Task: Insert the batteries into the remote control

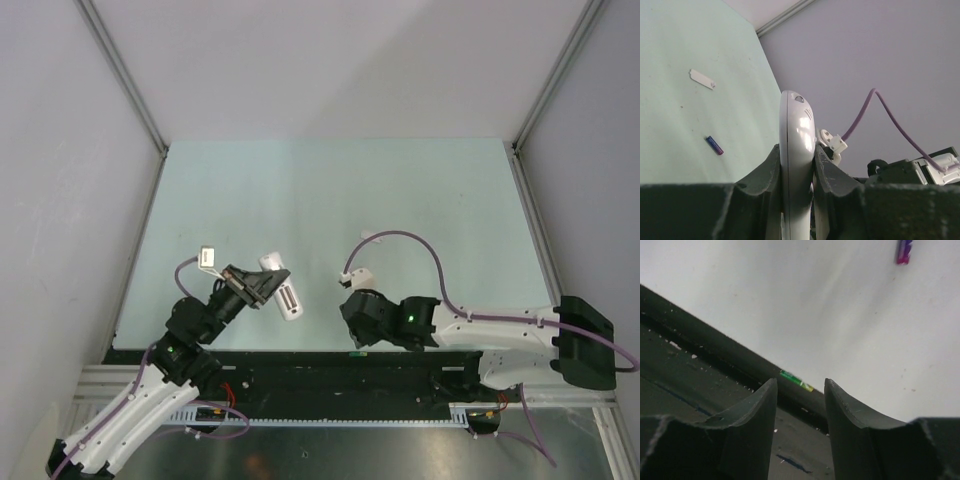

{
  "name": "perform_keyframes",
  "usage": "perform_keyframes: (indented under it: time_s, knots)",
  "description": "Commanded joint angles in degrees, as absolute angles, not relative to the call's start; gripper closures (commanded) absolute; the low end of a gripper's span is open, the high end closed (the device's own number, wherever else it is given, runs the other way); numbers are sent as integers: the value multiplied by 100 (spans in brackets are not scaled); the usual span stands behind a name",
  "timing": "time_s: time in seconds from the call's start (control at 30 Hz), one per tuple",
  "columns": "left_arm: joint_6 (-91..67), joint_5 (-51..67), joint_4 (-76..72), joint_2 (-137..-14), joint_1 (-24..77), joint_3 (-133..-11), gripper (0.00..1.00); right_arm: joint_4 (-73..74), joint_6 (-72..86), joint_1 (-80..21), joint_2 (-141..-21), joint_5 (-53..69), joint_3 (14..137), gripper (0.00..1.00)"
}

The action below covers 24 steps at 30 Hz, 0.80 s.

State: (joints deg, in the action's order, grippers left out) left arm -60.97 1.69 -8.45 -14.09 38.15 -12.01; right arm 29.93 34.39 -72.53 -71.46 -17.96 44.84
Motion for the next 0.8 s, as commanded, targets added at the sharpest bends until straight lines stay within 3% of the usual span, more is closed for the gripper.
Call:
perform_keyframes:
  time_s: [0.0,0.3,0.67,0.77]
  knots:
    - [-5994,150,-782,-1327,3779,-1213,100,3269,4787,-7628,-7364,-2012,4649,50]
    - [-5976,62,-712,-1152,3779,-1116,100,4156,7522,-8428,-7980,-2865,4904,48]
    - [-6100,141,-554,-624,3779,-914,100,3744,7331,-8368,-8789,-2831,4939,42]
    - [-6056,149,-527,-633,3779,-958,100,3709,7111,-8297,-8850,-2848,4939,31]
